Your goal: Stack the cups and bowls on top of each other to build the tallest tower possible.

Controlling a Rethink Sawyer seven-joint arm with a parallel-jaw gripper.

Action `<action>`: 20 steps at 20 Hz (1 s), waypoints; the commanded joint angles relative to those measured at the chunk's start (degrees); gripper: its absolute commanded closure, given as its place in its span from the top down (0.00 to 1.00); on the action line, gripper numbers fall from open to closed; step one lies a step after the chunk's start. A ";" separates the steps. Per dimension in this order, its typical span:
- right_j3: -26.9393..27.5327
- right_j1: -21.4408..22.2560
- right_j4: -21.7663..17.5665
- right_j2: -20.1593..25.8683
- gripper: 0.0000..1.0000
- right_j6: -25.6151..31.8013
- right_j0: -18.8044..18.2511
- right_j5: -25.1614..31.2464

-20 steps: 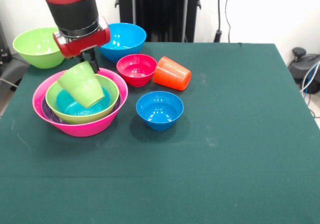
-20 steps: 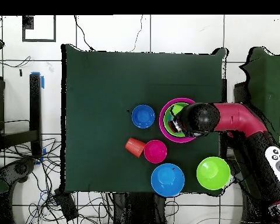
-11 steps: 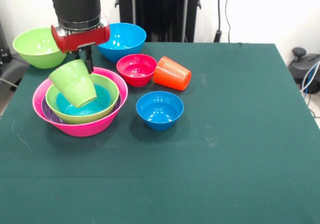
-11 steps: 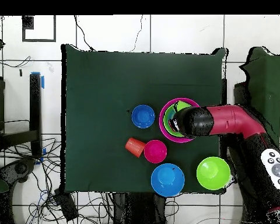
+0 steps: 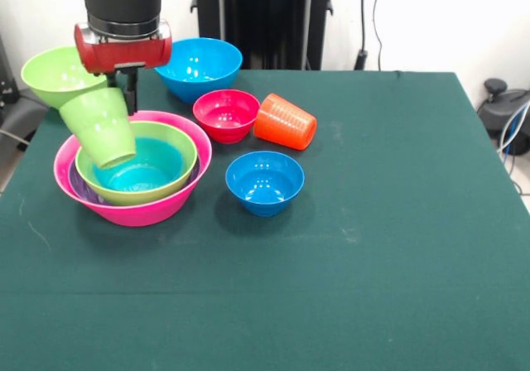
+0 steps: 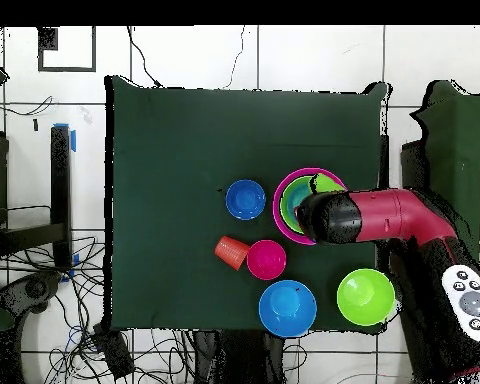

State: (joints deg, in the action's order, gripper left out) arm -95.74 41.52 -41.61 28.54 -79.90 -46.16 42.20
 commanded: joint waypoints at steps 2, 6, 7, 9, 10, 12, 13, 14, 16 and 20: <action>-2.23 0.36 -5.89 -7.79 0.00 -10.66 5.50 -5.94; -2.47 0.14 -6.16 -11.27 0.00 -12.45 8.25 -6.42; -2.63 0.08 -6.35 -12.42 0.00 -13.14 9.29 -6.41; -3.23 0.16 -6.29 -14.60 0.00 -14.12 11.08 -6.23; -3.46 0.20 -6.16 -15.24 0.00 -14.20 11.59 -6.12; -4.09 0.22 -5.68 -16.71 0.00 -13.95 12.68 -5.31; -3.75 -0.09 -5.22 -17.10 0.00 -13.34 13.03 -4.11; -3.41 -0.39 -4.77 -17.49 0.00 -12.72 13.38 -2.92; -2.73 -1.00 -3.86 -18.26 0.00 -11.49 14.08 -0.54; -2.08 -2.12 -3.35 -19.80 0.00 -10.75 15.54 1.50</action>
State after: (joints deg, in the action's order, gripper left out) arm -96.34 42.26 -42.00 12.71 -84.81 -34.20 39.13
